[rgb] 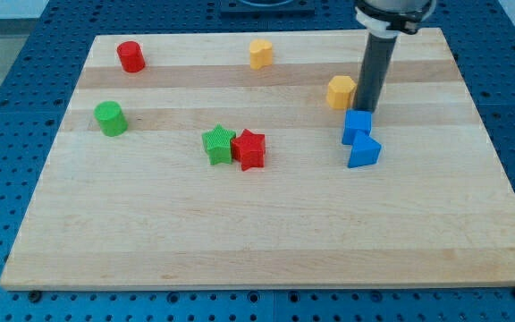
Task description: Move the blue triangle slightly to the left
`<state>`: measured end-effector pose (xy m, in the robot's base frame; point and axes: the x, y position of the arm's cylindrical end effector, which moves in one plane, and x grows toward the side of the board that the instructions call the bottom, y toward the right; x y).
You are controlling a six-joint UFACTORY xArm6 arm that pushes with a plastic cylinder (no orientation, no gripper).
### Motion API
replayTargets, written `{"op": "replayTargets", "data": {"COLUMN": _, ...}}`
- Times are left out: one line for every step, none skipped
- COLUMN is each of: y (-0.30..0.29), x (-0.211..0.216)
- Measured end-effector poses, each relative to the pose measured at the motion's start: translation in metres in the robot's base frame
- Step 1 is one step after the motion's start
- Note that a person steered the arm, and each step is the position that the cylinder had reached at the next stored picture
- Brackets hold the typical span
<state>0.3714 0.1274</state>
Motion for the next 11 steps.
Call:
{"op": "replayTargets", "data": {"y": -0.036, "x": -0.016}}
{"op": "replayTargets", "data": {"y": -0.052, "x": -0.013}}
{"op": "replayTargets", "data": {"y": -0.037, "x": 0.031}}
{"op": "replayTargets", "data": {"y": -0.018, "x": 0.046}}
{"op": "replayTargets", "data": {"y": 0.002, "x": 0.045}}
{"op": "replayTargets", "data": {"y": 0.009, "x": 0.043}}
{"op": "replayTargets", "data": {"y": 0.009, "x": 0.043}}
{"op": "replayTargets", "data": {"y": 0.009, "x": 0.046}}
{"op": "replayTargets", "data": {"y": 0.01, "x": 0.068}}
{"op": "replayTargets", "data": {"y": 0.01, "x": 0.084}}
{"op": "replayTargets", "data": {"y": 0.012, "x": 0.085}}
